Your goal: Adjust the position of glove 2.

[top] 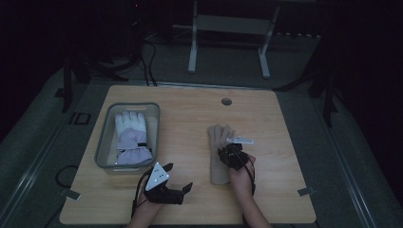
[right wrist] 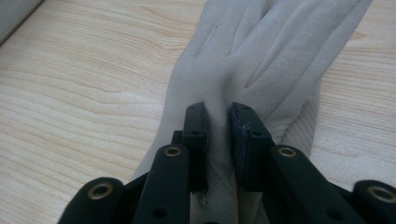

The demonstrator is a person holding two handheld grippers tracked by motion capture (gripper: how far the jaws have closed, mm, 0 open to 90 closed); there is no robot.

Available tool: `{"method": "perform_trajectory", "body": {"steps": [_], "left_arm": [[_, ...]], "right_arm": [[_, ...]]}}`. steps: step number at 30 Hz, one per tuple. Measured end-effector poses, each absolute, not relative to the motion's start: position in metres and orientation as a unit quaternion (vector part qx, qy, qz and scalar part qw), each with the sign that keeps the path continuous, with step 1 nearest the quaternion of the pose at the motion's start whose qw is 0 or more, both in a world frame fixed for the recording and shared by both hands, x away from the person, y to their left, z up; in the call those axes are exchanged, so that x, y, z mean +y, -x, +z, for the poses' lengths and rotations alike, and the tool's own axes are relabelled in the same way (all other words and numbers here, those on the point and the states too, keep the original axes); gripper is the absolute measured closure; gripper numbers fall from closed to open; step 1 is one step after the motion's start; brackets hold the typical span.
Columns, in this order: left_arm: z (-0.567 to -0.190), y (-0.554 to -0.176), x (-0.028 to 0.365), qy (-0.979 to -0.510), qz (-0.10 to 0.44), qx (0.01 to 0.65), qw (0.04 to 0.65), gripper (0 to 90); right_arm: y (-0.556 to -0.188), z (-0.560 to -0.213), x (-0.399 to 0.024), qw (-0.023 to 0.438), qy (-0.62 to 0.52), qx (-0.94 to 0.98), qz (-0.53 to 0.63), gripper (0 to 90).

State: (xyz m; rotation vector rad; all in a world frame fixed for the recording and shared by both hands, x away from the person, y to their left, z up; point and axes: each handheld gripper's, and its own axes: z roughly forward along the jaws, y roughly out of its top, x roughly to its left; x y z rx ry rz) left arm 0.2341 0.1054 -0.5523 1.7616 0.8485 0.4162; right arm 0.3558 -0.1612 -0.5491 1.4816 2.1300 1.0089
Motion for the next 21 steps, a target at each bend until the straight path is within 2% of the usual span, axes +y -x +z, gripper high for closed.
{"method": "perform_trajectory", "body": {"steps": [3,4,5,6,13,14,16,21], "left_arm": [[-0.552,-0.234,0.105,-0.740,0.173,0.358,0.542,2.2],[-0.552,-0.234,0.105,-0.740,0.175,0.359,0.542,2.3],[-0.551,-0.234,0.105,-0.739,0.174,0.359,0.543,2.3],[-0.551,-0.234,0.105,-0.739,0.174,0.359,0.543,2.3],[-0.552,-0.236,0.101,-0.742,0.165,0.361,0.540,2.3],[-0.552,-0.236,0.099,-0.745,0.166,0.361,0.536,2.3],[-0.552,-0.237,0.097,-0.747,0.159,0.358,0.537,2.3],[-0.551,-0.239,0.091,-0.751,0.140,0.359,0.536,2.3]], "right_arm": [[-0.356,-0.548,-0.162,0.174,-0.520,0.756,0.358,71.0],[-0.356,-0.547,-0.163,0.171,-0.518,0.757,0.360,66.5],[-0.356,-0.543,-0.164,0.166,-0.510,0.760,0.368,55.7],[-0.356,-0.543,-0.164,0.166,-0.510,0.760,0.368,55.7],[-0.356,-0.514,-0.184,0.170,-0.478,0.776,0.376,22.4],[-0.356,-0.514,-0.184,0.170,-0.478,0.776,0.376,22.4],[-0.358,-0.510,-0.192,0.168,-0.477,0.773,0.382,14.8],[-0.365,-0.504,-0.212,0.153,-0.449,0.787,0.394,14.5]]}}
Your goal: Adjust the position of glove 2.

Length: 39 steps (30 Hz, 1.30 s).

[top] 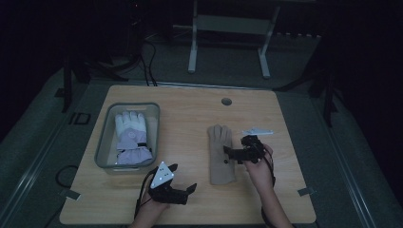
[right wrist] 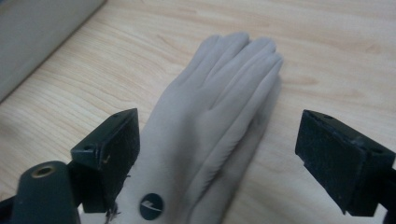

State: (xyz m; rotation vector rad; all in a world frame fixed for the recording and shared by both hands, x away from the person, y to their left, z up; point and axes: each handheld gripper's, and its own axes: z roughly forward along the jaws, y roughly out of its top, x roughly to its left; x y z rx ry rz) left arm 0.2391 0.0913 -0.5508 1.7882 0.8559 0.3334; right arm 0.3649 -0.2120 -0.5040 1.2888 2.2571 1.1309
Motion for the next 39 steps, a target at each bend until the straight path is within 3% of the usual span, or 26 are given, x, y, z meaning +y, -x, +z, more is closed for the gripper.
{"method": "perform_trajectory", "body": {"steps": [13,16,17,25,26,27,28,31,39], "left_arm": [[-0.547,-0.244,0.063,-0.773,0.119,0.350,0.516,2.3],[-0.548,-0.243,0.061,-0.774,0.118,0.349,0.514,2.3],[-0.549,-0.243,0.061,-0.776,0.120,0.350,0.512,2.3],[-0.551,-0.244,0.063,-0.775,0.117,0.353,0.510,2.3],[-0.551,-0.244,0.063,-0.775,0.117,0.353,0.510,2.3],[-0.551,-0.244,0.063,-0.775,0.117,0.353,0.510,2.3],[-0.550,-0.244,0.063,-0.776,0.118,0.352,0.511,2.3],[-0.550,-0.244,0.063,-0.776,0.119,0.351,0.511,2.3],[-0.548,-0.243,0.062,-0.776,0.118,0.349,0.512,2.3]], "right_arm": [[-0.379,-0.512,-0.221,0.105,-0.456,0.796,0.384,12.0],[-0.383,-0.518,-0.220,0.091,-0.464,0.796,0.378,20.0],[-0.385,-0.520,-0.219,0.095,-0.468,0.796,0.373,31.3],[-0.402,-0.542,-0.217,0.058,-0.502,0.786,0.357,49.5],[-0.403,-0.547,-0.216,0.044,-0.505,0.786,0.353,58.3],[-0.403,-0.547,-0.216,0.044,-0.505,0.786,0.353,58.3],[-0.402,-0.545,-0.215,0.041,-0.501,0.786,0.359,76.2],[-0.399,-0.538,-0.215,0.056,-0.489,0.793,0.359,83.4],[-0.398,-0.531,-0.217,0.067,-0.483,0.793,0.365,83.5]]}}
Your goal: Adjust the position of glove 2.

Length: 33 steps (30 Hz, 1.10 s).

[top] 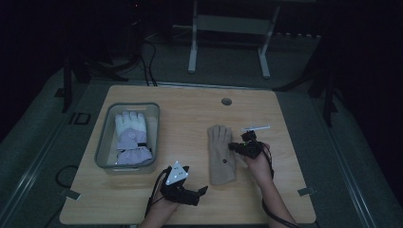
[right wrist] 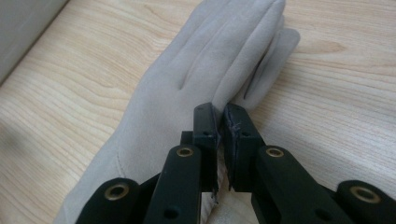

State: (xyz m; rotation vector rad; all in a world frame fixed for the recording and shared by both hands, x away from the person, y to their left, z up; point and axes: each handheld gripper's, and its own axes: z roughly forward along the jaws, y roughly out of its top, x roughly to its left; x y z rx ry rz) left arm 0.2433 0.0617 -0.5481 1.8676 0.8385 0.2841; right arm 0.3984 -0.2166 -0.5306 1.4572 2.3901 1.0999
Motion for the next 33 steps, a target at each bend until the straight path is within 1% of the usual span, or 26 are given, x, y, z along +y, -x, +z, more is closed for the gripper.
{"method": "perform_trajectory", "body": {"steps": [1,2,3,4,5,6,9,10,12,13,14,15,17,19,21,28,33], "left_arm": [[-0.548,-0.243,0.062,-0.777,0.119,0.348,0.511,2.3],[-0.548,-0.243,0.061,-0.777,0.119,0.349,0.511,2.3],[-0.548,-0.243,0.062,-0.777,0.119,0.348,0.511,2.3],[-0.548,-0.243,0.062,-0.777,0.118,0.349,0.512,2.3],[-0.548,-0.243,0.061,-0.777,0.118,0.349,0.511,2.3],[-0.549,-0.243,0.061,-0.777,0.118,0.348,0.511,2.3],[-0.549,-0.243,0.060,-0.779,0.117,0.347,0.509,2.3],[-0.549,-0.243,0.060,-0.779,0.115,0.347,0.509,2.3],[-0.549,-0.243,0.060,-0.779,0.116,0.346,0.510,2.3],[-0.549,-0.243,0.060,-0.780,0.116,0.346,0.509,2.3],[-0.550,-0.243,0.061,-0.780,0.116,0.346,0.509,2.4],[-0.550,-0.243,0.061,-0.780,0.116,0.347,0.508,2.3],[-0.550,-0.243,0.061,-0.779,0.116,0.349,0.509,2.4],[-0.550,-0.243,0.061,-0.779,0.115,0.348,0.508,2.3],[-0.550,-0.243,0.061,-0.781,0.116,0.346,0.508,2.3],[-0.550,-0.243,0.060,-0.781,0.115,0.346,0.508,2.4],[-0.550,-0.243,0.060,-0.782,0.116,0.345,0.506,2.3]], "right_arm": [[-0.399,-0.531,-0.217,0.066,-0.484,0.795,0.359,80.3],[-0.400,-0.532,-0.217,0.068,-0.488,0.794,0.355,73.3],[-0.401,-0.533,-0.218,0.073,-0.492,0.791,0.356,69.9],[-0.401,-0.533,-0.219,0.078,-0.495,0.786,0.362,63.3],[-0.400,-0.532,-0.220,0.079,-0.499,0.781,0.368,60.0],[-0.400,-0.530,-0.220,0.081,-0.501,0.777,0.373,59.7],[-0.400,-0.530,-0.217,0.078,-0.497,0.779,0.374,52.3],[-0.401,-0.531,-0.215,0.083,-0.500,0.781,0.364,50.8],[-0.402,-0.533,-0.214,0.078,-0.502,0.782,0.361,50.9],[-0.405,-0.537,-0.213,0.071,-0.508,0.779,0.360,53.2],[-0.406,-0.539,-0.213,0.065,-0.506,0.780,0.363,60.2],[-0.406,-0.539,-0.212,0.065,-0.503,0.780,0.366,63.0],[-0.405,-0.538,-0.210,0.064,-0.495,0.785,0.366,76.9],[-0.405,-0.536,-0.209,0.070,-0.490,0.790,0.363,82.5],[-0.404,-0.533,-0.209,0.071,-0.485,0.791,0.365,84.3],[-0.405,-0.523,-0.214,0.082,-0.483,0.784,0.381,84.4],[-0.414,-0.534,-0.219,0.085,-0.498,0.782,0.365,83.2]]}}
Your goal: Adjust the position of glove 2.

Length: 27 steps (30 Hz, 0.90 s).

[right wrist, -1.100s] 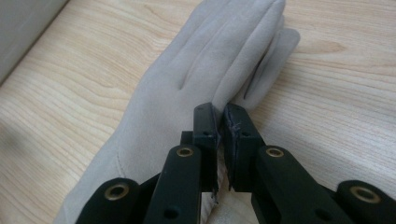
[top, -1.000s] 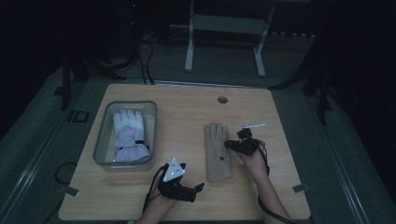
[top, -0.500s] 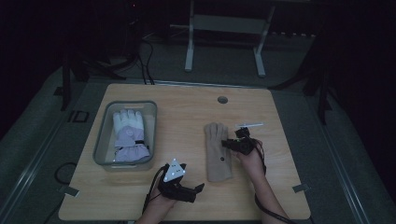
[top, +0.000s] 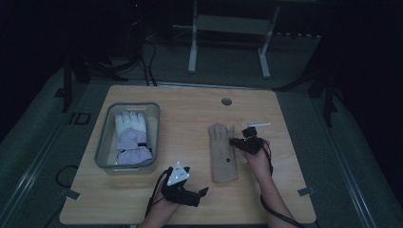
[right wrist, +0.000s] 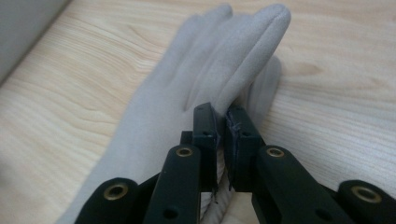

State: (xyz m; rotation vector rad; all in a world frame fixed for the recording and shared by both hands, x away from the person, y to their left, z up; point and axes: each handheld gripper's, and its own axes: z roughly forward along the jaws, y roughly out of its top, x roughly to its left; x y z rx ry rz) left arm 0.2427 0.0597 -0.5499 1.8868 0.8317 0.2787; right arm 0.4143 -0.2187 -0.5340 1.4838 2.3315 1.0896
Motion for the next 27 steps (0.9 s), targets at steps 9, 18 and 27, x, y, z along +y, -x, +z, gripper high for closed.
{"method": "perform_trajectory", "body": {"steps": [9,18,27], "left_arm": [[-0.549,-0.245,0.057,-0.787,0.119,0.349,0.494,4.4],[-0.542,-0.264,0.038,-0.794,0.111,0.364,0.474,4.8],[-0.547,-0.308,0.020,-0.798,0.066,0.420,0.427,14.7]], "right_arm": [[-0.414,-0.533,-0.225,0.093,-0.506,0.774,0.369,61.2],[-0.420,-0.533,-0.221,0.072,-0.513,0.770,0.371,37.4],[-0.424,-0.546,-0.218,0.044,-0.514,0.785,0.342,68.4]]}}
